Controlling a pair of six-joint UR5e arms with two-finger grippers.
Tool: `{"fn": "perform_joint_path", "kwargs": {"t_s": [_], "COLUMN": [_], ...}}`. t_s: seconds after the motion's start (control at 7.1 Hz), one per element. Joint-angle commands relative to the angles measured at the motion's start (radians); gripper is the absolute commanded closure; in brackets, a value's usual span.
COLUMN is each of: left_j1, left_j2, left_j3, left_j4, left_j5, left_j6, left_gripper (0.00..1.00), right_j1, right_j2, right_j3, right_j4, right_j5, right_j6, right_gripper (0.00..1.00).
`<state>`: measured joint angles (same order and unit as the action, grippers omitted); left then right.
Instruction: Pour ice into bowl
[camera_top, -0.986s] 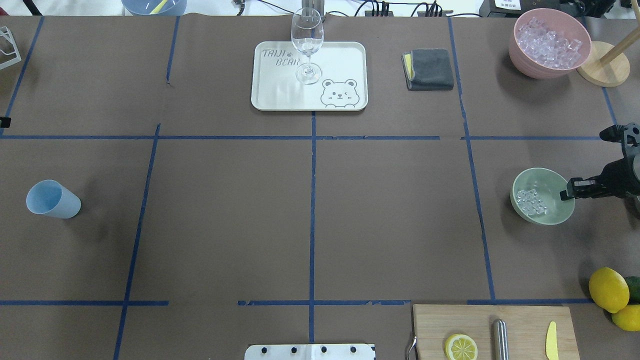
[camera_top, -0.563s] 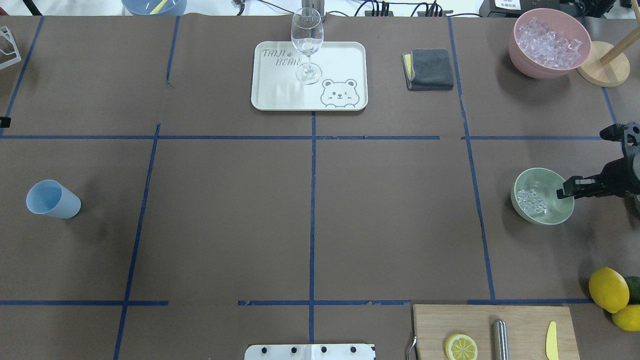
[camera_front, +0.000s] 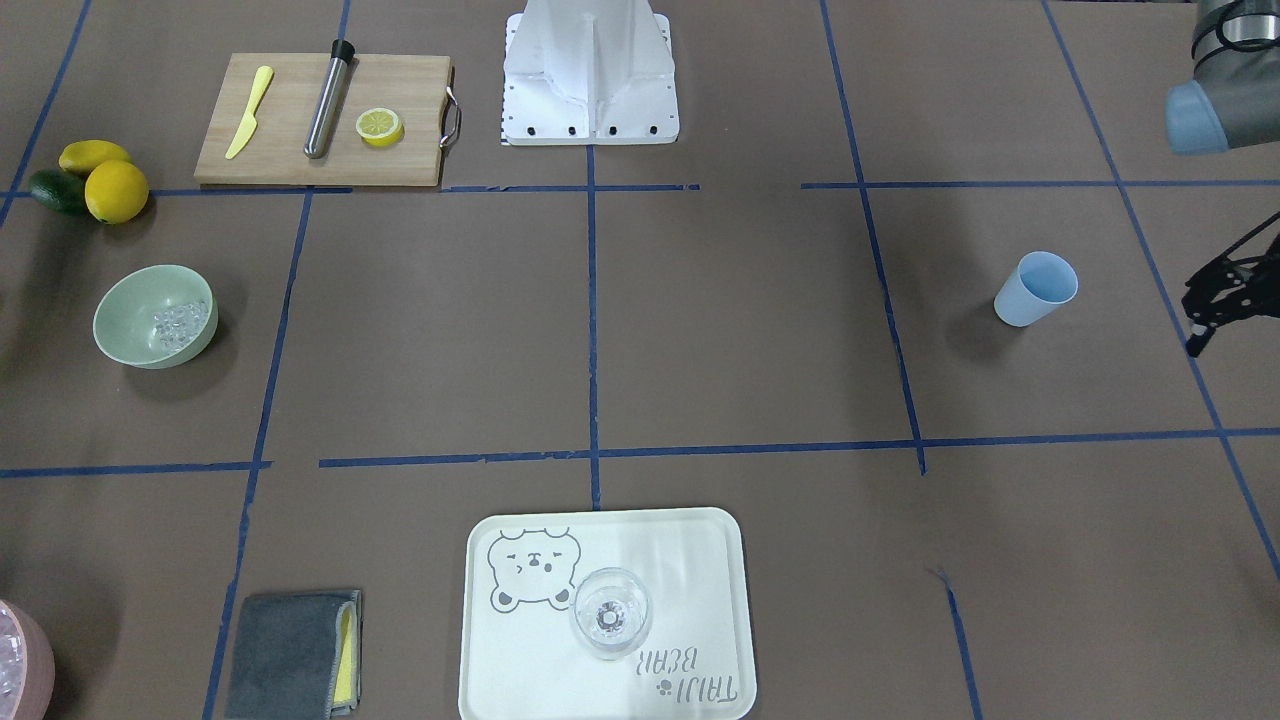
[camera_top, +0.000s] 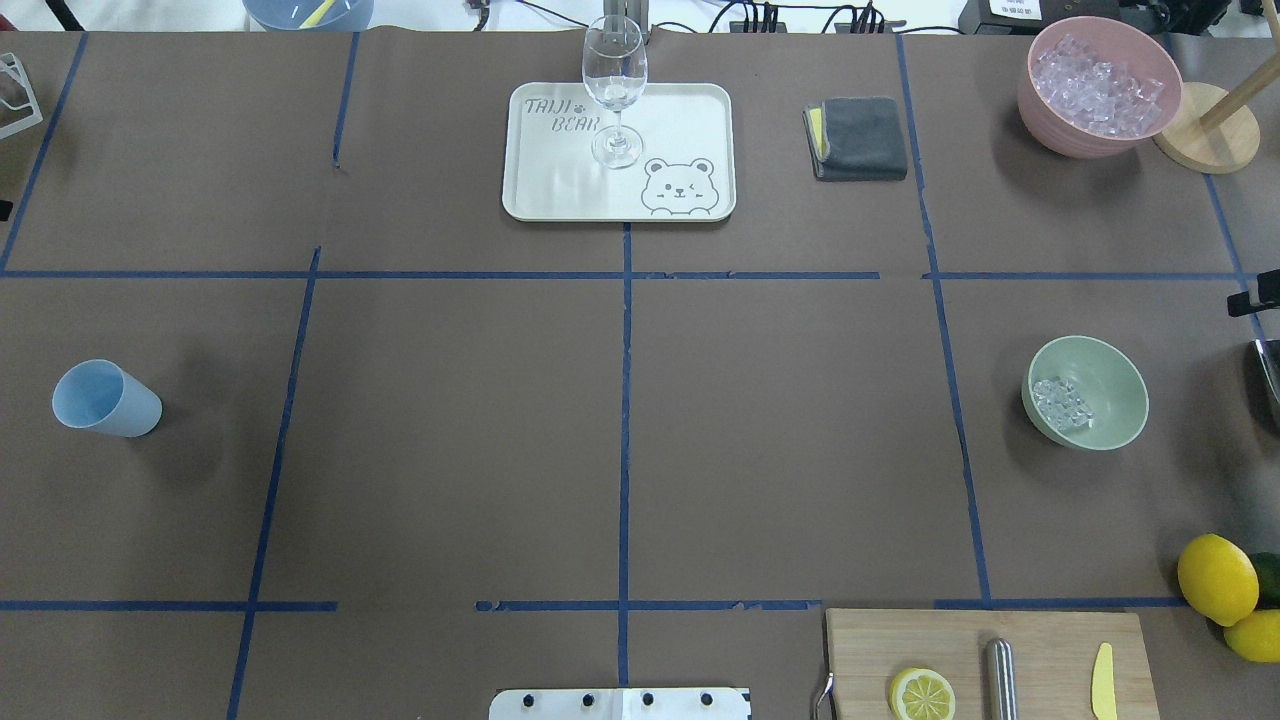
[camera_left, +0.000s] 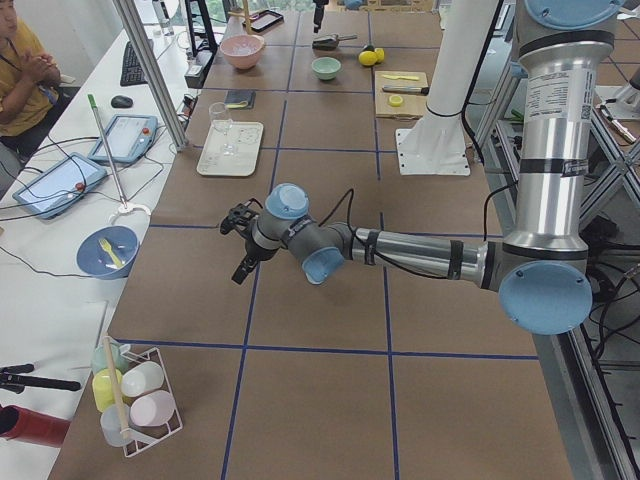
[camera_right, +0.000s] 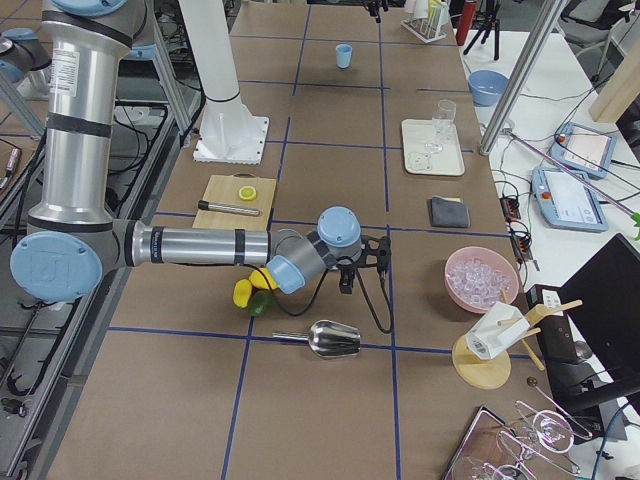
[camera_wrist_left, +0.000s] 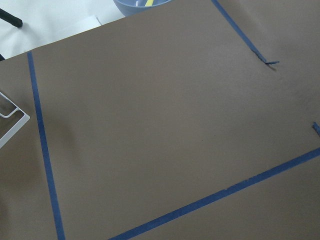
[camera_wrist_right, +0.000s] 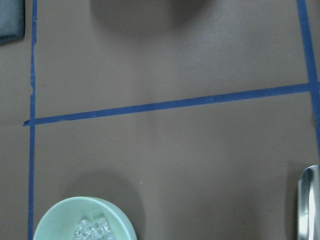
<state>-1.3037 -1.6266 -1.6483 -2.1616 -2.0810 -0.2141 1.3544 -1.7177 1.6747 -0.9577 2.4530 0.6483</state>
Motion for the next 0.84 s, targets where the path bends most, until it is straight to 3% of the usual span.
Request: {"fn": "perform_joint_path", "kwargs": {"t_s": [0.0, 0.28, 0.42, 0.56, 0.7], "left_j1": [-0.155, -0.225, -0.247, -0.264, -0.263], "left_j2": [-0.120, -0.090, -0.066, -0.030, 0.049], "left_j3": [0.002, 0.013, 0.016, -0.002, -0.055], "left_j4": [0.336, 0.469, 0.544, 0.618, 0.570], "left_j5": [-0.061, -0.244, -0.278, -0.322, -0.320], "left_j6": [0.206, 0.314, 0.391, 0.401, 0.400], "left_gripper": [0.00, 0.00, 0.00, 0.00, 0.00], "right_j1": [0.144, 0.231, 0.265, 0.275, 0.275], "right_j2": [0.038, 0.102, 0.140, 0.156, 0.159], "right_j3": [0.003, -0.001, -0.003, 0.008, 0.005], "right_j4": [-0.250, -0.517, -0.618, -0.657, -0.659], "right_j5": [-0.008, -0.064, -0.081, -0.080, -0.083], "right_j6": [-0.357, -0.630, -0.694, -0.694, -0.688], "right_gripper": [0.00, 0.00, 0.00, 0.00, 0.00]}}
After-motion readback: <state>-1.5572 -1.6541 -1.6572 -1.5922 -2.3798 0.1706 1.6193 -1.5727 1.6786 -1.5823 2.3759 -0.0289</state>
